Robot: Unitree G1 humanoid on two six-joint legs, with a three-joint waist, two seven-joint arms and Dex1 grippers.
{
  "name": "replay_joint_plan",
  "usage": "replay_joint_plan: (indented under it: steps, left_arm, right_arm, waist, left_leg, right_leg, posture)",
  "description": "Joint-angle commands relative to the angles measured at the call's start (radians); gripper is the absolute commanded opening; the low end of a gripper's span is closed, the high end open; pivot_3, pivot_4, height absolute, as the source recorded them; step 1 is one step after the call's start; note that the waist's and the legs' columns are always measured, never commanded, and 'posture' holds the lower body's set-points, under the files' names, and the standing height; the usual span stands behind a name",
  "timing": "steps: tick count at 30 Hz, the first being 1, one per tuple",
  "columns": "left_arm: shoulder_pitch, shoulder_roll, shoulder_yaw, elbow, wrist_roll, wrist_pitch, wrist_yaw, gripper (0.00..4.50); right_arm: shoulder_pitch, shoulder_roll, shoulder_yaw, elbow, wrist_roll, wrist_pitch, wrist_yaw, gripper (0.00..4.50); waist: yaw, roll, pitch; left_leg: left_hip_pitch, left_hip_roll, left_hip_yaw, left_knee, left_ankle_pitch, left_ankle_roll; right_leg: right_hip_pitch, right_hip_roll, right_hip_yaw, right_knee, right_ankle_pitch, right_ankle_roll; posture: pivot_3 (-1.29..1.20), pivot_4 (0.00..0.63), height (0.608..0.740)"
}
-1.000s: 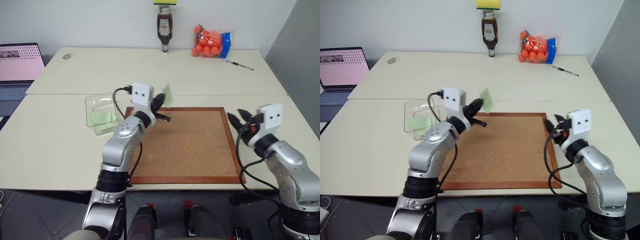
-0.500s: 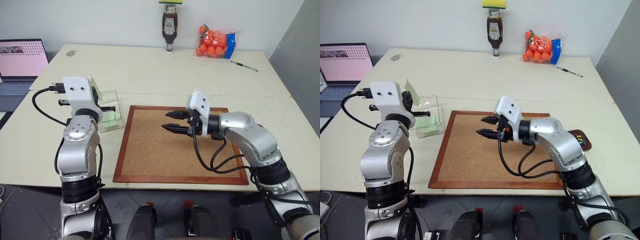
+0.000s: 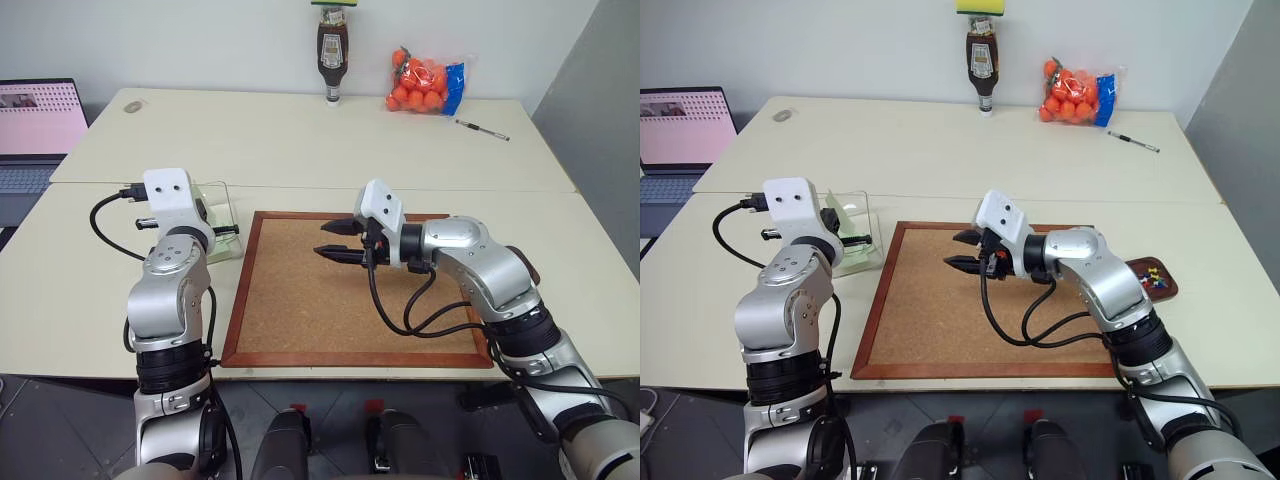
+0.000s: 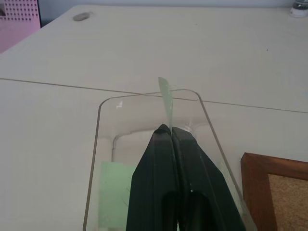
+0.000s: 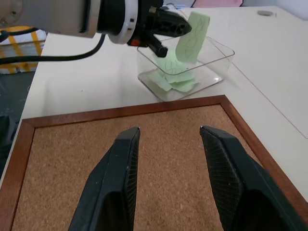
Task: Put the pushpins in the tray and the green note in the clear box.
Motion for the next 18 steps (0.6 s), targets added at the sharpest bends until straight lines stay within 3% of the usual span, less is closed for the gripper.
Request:
replay_joint_plan:
  steps: [1, 18]
  left_arm:
    - [-0.011, 0.003, 0.014, -0.032, 0.01, 0.013, 0.018, 0.38]
    - [0.009, 0.02, -0.015, -0.091, 0.038, 0.001, 0.025, 3.85]
  right_arm:
    - [-0.037, 0.014, -0.046, -0.001, -0.014, -0.032, -0.03, 2.12]
    - [-0.027, 0.037, -0.057, -0.004, -0.009, -0.025, -0.036, 2.12]
  waist:
    - [0.0, 0.0, 0.0]
    - [0.0, 0.0, 0.0]
  left_leg:
    - [0.0, 0.0, 0.0, 0.0, 0.0, 0.0]
    - [0.0, 0.0, 0.0, 0.0, 0.0, 0.0]
  right_leg:
    - [0.0, 0.0, 0.0, 0.0, 0.0, 0.0]
    - [0.0, 0.0, 0.0, 0.001, 0.001, -0.001]
  posture:
    - [0.0, 0.15, 0.74]
    - [0.0, 0.15, 0.74]
